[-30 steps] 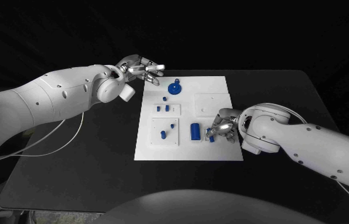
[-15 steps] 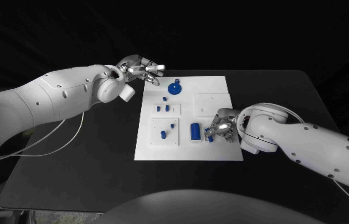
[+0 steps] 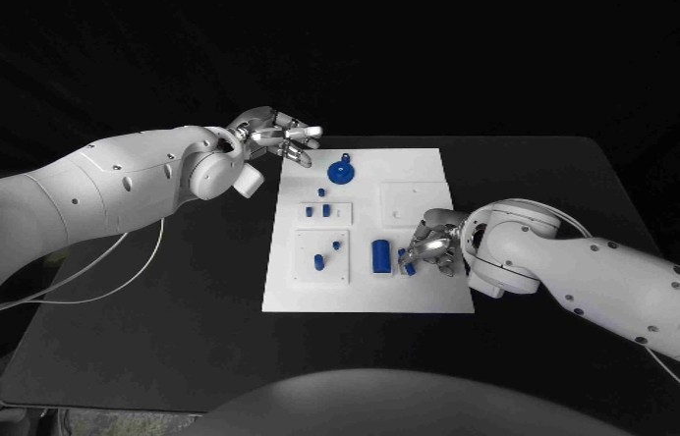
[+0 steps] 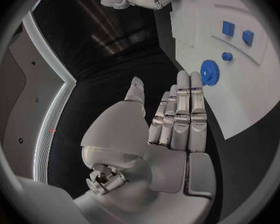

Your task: Assemble the parts on the task board

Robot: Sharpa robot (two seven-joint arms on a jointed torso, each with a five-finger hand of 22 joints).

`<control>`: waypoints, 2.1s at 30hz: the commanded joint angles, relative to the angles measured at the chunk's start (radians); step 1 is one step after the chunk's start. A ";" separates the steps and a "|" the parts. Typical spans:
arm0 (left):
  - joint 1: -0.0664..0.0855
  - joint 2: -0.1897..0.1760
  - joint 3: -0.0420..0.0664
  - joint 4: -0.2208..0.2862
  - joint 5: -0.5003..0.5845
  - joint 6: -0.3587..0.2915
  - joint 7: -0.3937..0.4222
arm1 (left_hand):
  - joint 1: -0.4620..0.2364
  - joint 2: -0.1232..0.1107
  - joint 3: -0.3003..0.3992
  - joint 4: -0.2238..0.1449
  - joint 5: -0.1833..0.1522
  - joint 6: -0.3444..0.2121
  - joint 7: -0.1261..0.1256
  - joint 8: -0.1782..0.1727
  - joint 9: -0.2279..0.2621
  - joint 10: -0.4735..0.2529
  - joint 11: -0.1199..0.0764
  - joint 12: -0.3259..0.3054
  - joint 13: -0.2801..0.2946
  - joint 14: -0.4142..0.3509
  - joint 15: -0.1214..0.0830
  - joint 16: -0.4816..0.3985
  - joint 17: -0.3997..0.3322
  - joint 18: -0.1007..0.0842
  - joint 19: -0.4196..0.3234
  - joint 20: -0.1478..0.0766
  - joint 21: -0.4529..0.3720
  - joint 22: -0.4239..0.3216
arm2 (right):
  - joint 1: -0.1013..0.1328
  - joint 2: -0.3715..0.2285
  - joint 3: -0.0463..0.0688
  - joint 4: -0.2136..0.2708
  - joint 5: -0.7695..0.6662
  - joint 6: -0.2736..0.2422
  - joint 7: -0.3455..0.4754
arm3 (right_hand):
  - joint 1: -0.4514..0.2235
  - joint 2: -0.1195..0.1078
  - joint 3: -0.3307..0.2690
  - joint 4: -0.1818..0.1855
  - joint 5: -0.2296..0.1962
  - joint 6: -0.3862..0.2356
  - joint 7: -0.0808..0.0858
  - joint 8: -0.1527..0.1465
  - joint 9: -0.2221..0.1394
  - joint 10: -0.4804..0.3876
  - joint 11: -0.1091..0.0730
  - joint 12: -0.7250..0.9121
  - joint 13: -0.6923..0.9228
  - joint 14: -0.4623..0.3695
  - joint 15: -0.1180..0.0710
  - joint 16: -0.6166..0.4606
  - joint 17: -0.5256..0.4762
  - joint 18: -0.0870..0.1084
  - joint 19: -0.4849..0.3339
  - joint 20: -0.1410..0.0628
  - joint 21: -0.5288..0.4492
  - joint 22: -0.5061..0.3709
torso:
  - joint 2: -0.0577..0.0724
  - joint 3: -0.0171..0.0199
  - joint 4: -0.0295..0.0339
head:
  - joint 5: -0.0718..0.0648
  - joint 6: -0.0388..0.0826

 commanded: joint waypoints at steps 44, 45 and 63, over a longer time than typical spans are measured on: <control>-0.001 0.001 -0.002 0.001 0.001 0.016 0.004 | -0.010 -0.003 0.002 0.009 -0.001 -0.006 -0.001 0.003 0.001 -0.008 0.001 0.001 0.001 -0.006 0.001 -0.002 -0.002 -0.006 0.001 0.005 0.004 -0.002 | -0.005 -0.051 -0.003 0.057 0.003 -0.022 0.017 | 0.022 -0.033 -0.173 0.140 -0.171 0.008 0.004 0.004 0.000 0.005 0.002 0.011 -0.006 -0.002 0.001 -0.008 -0.006 -0.007 0.046 0.003 -0.002 0.019 | 0.000 0.0011 -0.0014 | -0.001 0.000; -0.001 0.001 -0.002 0.001 0.001 0.016 0.004 | -0.010 -0.003 0.002 0.009 -0.001 -0.006 -0.001 0.003 0.001 -0.008 0.001 0.001 0.001 -0.006 0.001 -0.002 -0.002 -0.006 0.001 0.005 0.004 -0.002 | -0.005 -0.051 -0.003 0.057 0.003 -0.022 0.017 | 0.022 -0.033 -0.173 0.140 -0.171 0.008 0.004 0.004 0.000 0.005 0.002 0.011 -0.006 -0.002 0.001 -0.008 -0.006 -0.007 0.046 0.003 -0.002 0.019 | 0.000 0.0013 -0.0017 | -0.001 0.000; -0.002 0.002 -0.003 0.000 0.001 0.016 0.004 | -0.010 -0.003 0.002 0.009 -0.001 -0.006 -0.001 0.003 0.001 -0.008 0.001 0.001 0.001 -0.006 0.001 -0.002 -0.002 -0.006 0.001 0.005 0.004 -0.002 | -0.005 -0.047 -0.003 0.051 0.011 -0.016 0.014 | 0.033 -0.029 -0.164 0.157 -0.209 0.008 0.003 0.005 0.006 0.007 0.001 0.013 -0.006 -0.001 0.001 -0.008 -0.005 -0.007 0.046 0.003 0.006 0.016 | 0.000 -0.0004 -0.0003 | -0.006 0.000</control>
